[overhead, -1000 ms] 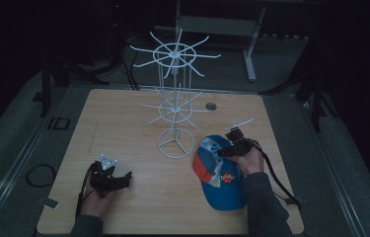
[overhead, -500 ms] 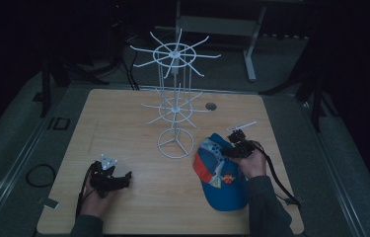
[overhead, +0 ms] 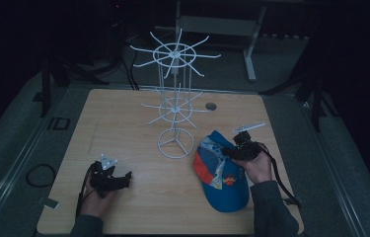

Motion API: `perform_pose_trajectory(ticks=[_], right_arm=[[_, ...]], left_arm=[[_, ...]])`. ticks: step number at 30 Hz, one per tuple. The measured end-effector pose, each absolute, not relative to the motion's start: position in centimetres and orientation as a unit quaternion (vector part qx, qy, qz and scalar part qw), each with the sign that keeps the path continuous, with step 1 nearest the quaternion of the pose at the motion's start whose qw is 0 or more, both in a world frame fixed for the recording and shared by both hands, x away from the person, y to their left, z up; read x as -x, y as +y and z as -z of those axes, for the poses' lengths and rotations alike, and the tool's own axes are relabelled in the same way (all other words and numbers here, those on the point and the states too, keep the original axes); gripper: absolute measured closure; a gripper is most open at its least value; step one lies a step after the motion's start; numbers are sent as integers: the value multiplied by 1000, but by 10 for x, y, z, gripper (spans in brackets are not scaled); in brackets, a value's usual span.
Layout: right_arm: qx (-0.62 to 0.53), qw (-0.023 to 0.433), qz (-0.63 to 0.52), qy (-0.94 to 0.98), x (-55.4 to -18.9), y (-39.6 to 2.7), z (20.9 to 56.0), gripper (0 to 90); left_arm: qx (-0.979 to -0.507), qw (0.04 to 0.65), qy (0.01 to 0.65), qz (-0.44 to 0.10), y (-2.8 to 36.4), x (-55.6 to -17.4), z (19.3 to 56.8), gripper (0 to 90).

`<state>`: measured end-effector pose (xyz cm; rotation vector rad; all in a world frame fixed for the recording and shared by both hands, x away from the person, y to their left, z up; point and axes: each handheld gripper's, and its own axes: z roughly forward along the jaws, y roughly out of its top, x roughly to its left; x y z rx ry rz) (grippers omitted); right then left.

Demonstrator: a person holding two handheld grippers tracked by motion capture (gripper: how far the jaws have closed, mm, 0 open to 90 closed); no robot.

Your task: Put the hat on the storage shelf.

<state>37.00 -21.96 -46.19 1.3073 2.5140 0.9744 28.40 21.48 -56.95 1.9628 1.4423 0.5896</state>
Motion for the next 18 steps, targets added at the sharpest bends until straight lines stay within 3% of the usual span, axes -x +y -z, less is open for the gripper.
perform_pose_trajectory(ticks=[18], right_arm=[[-414, 89, -334, 842, -357, -219, 442, 872]], left_arm=[[-743, 314, 547, -224, 215, -284, 570, 134]])
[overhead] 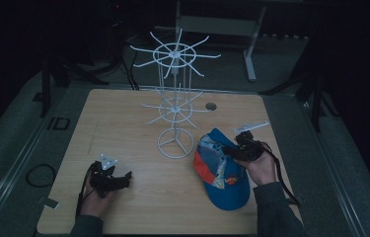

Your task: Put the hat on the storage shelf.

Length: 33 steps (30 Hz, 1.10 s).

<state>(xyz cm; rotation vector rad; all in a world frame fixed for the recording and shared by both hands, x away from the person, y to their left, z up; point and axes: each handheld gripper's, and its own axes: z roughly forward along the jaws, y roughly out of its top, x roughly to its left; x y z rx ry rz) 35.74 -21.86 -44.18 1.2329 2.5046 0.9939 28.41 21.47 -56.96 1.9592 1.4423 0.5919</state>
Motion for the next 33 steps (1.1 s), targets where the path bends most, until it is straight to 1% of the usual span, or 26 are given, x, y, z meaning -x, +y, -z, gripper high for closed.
perform_pose_trajectory(ticks=[3, 11, 21, 27, 33], right_arm=[[-406, 76, -349, 841, -355, -218, 437, 871], [-394, 87, -353, 844, -348, -217, 427, 871], [-387, 90, -352, 848, -341, -221, 417, 870], [-377, 84, -362, 848, -338, -223, 410, 869], [-369, 89, -366, 850, -334, -223, 402, 869]], left_arm=[[-744, 313, 547, -224, 215, -284, 570, 134], [-744, 313, 547, -224, 215, -284, 570, 134], [-744, 313, 547, -224, 215, -284, 570, 134], [-744, 312, 546, -223, 215, -284, 569, 134], [-744, 313, 547, -223, 215, -284, 569, 134]])
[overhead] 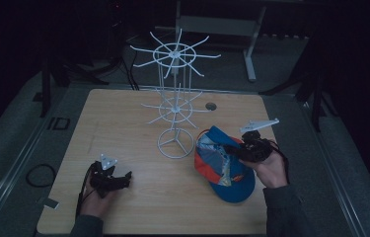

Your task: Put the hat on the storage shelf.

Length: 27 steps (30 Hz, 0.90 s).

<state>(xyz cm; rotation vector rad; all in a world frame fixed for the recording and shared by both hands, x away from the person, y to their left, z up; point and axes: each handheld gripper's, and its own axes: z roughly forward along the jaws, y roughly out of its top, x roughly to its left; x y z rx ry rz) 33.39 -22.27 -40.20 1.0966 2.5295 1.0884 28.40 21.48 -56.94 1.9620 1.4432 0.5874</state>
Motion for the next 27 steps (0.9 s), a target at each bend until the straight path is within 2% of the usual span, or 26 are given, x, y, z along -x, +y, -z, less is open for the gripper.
perform_pose_trajectory(ticks=[27], right_arm=[[-338, 82, -384, 855, -327, -227, 372, 869]], left_arm=[[-744, 312, 546, -224, 215, -284, 569, 134]])
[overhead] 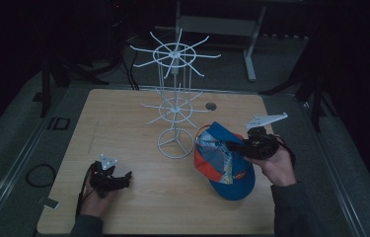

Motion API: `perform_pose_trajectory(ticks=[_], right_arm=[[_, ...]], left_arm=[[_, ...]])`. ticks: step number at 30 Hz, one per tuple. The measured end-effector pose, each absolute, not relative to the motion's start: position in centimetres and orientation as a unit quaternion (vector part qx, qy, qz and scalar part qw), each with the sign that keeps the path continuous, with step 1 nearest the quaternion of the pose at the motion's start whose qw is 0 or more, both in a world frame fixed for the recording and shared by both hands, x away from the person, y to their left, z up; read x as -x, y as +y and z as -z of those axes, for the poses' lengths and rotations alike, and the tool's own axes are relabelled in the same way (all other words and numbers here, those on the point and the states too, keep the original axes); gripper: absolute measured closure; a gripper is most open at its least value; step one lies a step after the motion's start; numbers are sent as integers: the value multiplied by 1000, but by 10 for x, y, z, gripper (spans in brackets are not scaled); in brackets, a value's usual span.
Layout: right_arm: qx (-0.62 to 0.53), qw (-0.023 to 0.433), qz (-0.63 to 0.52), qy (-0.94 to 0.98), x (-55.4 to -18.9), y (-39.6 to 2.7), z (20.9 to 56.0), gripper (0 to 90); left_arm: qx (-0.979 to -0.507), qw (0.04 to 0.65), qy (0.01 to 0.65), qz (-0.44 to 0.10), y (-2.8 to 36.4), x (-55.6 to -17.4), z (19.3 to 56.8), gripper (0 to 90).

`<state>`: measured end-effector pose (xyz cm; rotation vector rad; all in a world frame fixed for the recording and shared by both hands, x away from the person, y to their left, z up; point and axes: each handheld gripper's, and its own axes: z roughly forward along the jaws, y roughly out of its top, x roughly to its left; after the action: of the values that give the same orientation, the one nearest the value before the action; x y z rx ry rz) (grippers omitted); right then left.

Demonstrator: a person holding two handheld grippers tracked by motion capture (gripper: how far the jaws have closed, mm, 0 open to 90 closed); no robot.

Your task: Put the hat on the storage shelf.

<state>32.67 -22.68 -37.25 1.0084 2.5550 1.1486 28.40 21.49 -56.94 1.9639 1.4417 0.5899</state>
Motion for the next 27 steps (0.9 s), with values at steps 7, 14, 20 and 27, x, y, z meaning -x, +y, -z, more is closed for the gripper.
perform_pose_trajectory(ticks=[7, 14, 20, 27], right_arm=[[-333, 84, -392, 854, -327, -231, 366, 866], [-333, 95, -401, 848, -326, -239, 357, 866], [-331, 106, -409, 844, -324, -246, 347, 866], [-326, 113, -416, 841, -324, -247, 338, 866]], left_arm=[[-744, 312, 547, -223, 215, -284, 569, 134], [-744, 312, 547, -223, 215, -284, 569, 134], [-744, 312, 547, -223, 215, -284, 569, 134], [-744, 312, 546, -223, 215, -284, 569, 134]])
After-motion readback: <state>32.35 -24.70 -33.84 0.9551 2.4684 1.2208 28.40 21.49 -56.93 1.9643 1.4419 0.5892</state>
